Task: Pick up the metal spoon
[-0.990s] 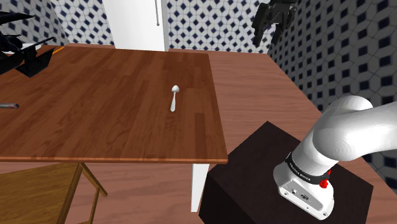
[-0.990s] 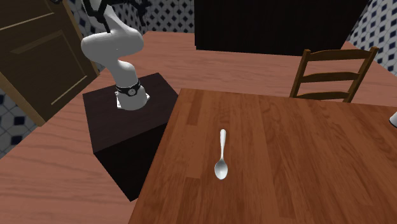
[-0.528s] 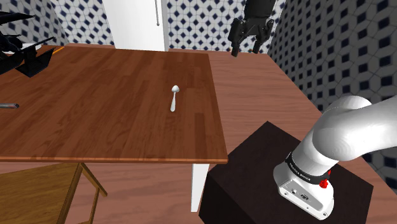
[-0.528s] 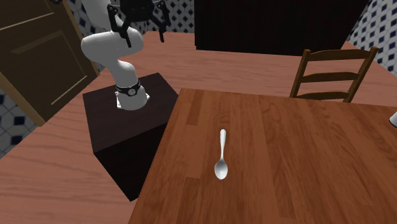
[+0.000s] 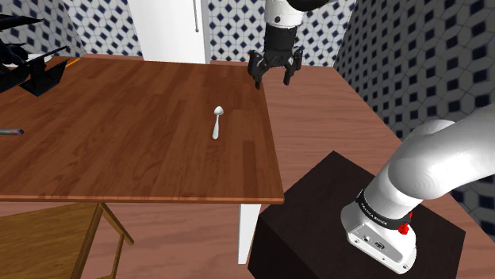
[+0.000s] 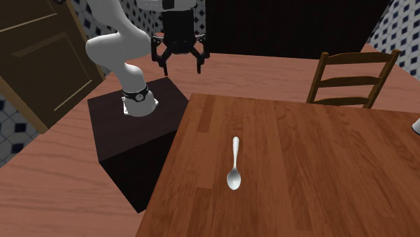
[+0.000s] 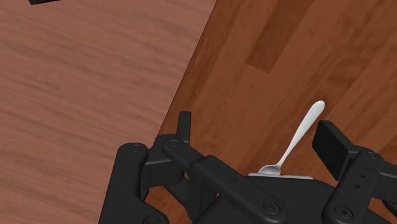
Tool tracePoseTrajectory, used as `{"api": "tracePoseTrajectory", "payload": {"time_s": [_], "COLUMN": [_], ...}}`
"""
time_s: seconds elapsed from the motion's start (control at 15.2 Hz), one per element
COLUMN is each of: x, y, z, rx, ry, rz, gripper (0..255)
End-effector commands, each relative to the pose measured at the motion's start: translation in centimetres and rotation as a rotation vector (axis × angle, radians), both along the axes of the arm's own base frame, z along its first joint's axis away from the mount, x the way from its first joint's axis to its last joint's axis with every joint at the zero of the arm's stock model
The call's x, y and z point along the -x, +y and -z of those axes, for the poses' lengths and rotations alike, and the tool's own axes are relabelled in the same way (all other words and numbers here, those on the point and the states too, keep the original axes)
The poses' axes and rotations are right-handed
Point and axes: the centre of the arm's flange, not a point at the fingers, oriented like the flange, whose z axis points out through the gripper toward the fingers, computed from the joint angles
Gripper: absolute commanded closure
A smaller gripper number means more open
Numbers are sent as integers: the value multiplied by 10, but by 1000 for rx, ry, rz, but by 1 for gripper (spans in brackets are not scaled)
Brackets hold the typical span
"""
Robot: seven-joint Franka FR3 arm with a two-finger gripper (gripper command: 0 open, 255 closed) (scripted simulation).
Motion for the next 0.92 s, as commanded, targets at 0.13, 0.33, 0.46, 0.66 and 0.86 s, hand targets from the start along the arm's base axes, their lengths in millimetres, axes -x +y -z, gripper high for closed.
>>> {"api": "tracePoseTrajectory", "payload": {"time_s": [0.13, 0.33, 0.46, 0.66, 0.86], "x": [-36, -64, -83, -112, -142], "y": [27, 43, 53, 66, 77], "z": [33, 59, 76, 102, 128], "rx": [29, 52, 68, 91, 114], "ry": [-6, -9, -11, -13, -16], "rz": [67, 116, 148, 197, 245], "gripper": [0, 0, 0, 0, 0]}}
